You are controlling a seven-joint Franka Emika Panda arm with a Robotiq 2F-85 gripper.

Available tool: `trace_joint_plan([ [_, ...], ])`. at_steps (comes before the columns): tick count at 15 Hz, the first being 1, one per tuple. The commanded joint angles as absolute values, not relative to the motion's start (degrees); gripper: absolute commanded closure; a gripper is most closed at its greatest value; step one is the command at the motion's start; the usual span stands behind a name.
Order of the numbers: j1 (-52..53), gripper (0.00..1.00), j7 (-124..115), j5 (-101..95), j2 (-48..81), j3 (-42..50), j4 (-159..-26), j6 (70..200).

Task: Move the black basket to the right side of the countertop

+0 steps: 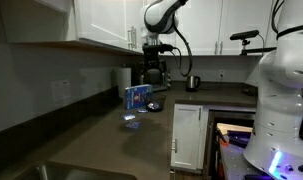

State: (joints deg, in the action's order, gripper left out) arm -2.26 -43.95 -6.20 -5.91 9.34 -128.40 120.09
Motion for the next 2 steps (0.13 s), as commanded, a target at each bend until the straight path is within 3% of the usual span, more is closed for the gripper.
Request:
trace_joint_plan([
  [1,-3.02,0.00,-33.36,-3.32,-10.83,6.80,-130.83,115.19],
  [2,-2.87,0.00,-30.89,-3.24,-12.16,6.13,-131.68,114.71],
])
